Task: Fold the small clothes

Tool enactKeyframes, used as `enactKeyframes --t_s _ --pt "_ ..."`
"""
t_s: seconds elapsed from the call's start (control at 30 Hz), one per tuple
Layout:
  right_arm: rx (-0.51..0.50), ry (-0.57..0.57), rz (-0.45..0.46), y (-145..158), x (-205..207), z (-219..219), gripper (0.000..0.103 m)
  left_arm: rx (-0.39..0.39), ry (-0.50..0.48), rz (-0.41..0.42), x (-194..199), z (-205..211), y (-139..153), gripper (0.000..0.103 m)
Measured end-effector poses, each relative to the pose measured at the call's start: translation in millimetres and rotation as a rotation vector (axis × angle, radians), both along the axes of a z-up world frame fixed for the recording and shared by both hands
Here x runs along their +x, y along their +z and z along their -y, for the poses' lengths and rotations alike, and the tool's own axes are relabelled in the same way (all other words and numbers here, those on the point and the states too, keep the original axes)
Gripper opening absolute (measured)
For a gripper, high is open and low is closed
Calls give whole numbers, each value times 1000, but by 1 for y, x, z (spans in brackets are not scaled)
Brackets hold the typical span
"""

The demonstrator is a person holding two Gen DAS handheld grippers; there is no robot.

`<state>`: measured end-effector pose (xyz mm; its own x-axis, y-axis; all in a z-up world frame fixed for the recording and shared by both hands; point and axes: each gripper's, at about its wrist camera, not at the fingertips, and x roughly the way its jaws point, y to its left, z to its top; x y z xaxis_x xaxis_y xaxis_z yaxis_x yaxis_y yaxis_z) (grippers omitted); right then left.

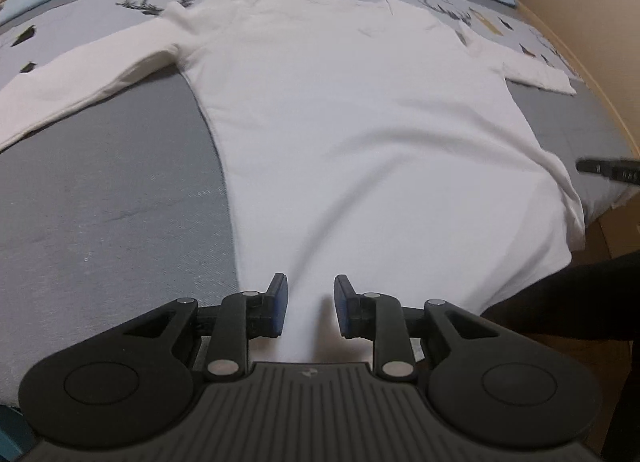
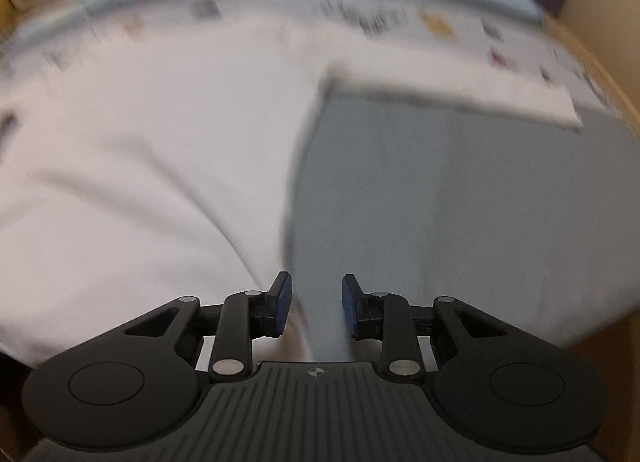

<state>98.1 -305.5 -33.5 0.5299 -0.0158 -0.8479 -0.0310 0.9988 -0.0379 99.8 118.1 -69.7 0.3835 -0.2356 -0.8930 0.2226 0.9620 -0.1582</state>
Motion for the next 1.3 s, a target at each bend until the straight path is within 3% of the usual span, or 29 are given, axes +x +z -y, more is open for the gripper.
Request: enactKeyframes --t_s 0.07,0.17,0.27,0.33,0.4,0.43,0.47,0.5,0.53,0.67,0.8,0.87,0.9,0.93,0.97,1.0,1.03,1.1,1.2,1.3 --pt "81 56 37 7 0 -10 37 -2 -15 -17 3 3 -5 27" --pt "162 136 -17 0 3 -31 46 -33 -59 -51 5 9 -11 30" --pt "142 250 -88 -16 6 -60 46 -33 -145 -86 -6 21 -18 61" --pt "104 327 -131 -23 3 -78 46 41 -208 -79 -9 35 -26 63" --pt "49 401 -166 -36 -3 -96 43 123 -269 -47 -15 45 -30 54" --pt "23 430 -163 -37 -9 -99 31 160 -288 -26 -17 48 -31 45" --pt "-1 470 -151 -37 -13 -103 12 210 -303 0 -19 50 -31 20" --pt "-7 502 -143 -35 -17 -106 4 225 -313 9 -20 47 -31 6" --pt "-2 514 -143 -34 -19 -108 1 205 -307 -5 -18 43 -30 1" --pt "20 537 -147 -28 -21 -103 0 157 -262 -38 -16 27 -24 0" --pt "65 579 -232 -28 -31 -94 0 156 -281 -126 -19 17 -27 0" --pt "32 561 -224 -27 -33 -93 0 93 -270 -100 -16 17 -19 2" --pt "33 539 -183 -21 -32 -92 1 56 -254 -62 -14 16 -12 6" --pt "42 518 -144 -17 -30 -90 9 22 -234 -35 -9 14 -7 8" --pt "62 486 -104 -12 -26 -88 27 -4 -210 -21 -5 12 -3 17" --pt "86 450 -73 -8 -22 -85 36 -18 -183 -15 -1 11 -3 26" --pt "98 428 -60 -7 -20 -84 44 -19 -153 -18 4 10 -4 28" --pt "85 408 -73 -12 -14 -84 44 4 -124 -51 10 12 -14 28" --pt "-28 415 -219 -37 -12 -89 44 81 -131 -132 18 15 -30 28" --pt "-46 454 -210 -28 -16 -97 44 63 -126 -91 21 15 -23 29"
